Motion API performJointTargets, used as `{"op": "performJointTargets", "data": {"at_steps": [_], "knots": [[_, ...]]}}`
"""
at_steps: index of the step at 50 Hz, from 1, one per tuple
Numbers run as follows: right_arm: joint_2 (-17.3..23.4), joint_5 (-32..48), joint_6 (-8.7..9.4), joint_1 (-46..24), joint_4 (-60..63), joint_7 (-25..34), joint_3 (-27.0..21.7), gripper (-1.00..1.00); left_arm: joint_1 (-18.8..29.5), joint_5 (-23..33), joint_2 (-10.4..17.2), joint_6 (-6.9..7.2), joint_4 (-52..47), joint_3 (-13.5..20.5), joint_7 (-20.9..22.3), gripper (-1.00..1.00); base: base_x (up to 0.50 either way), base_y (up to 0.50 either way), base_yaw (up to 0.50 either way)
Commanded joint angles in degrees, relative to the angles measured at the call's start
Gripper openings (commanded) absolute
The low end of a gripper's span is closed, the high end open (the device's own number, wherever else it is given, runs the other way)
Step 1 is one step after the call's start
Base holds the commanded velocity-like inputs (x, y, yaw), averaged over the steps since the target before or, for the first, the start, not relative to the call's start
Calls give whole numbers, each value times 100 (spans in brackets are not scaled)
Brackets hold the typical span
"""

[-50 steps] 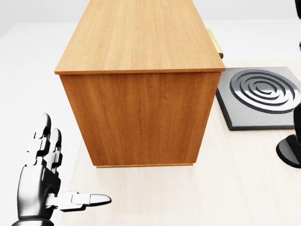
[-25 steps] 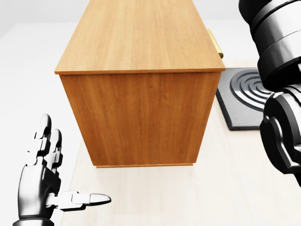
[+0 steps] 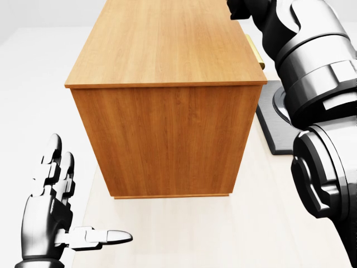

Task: Put the bowl on the top of the cabinet.

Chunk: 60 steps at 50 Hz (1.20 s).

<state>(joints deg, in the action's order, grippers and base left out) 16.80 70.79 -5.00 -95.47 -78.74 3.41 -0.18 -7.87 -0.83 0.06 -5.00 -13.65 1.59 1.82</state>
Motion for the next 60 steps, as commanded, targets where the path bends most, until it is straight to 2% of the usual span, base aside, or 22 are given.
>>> {"op": "performJointTargets", "data": {"at_steps": [1, 60], "knots": [[-140, 156, 0, 34, 105, -141, -4, -100, -13, -1, 3, 0, -3, -15, 29, 100, 0, 0, 0], [-834, 70, 0, 443, 167, -300, 238, -100, -16, 12, 2, 0, 1, -35, 90, 100, 0, 0, 0]]}}
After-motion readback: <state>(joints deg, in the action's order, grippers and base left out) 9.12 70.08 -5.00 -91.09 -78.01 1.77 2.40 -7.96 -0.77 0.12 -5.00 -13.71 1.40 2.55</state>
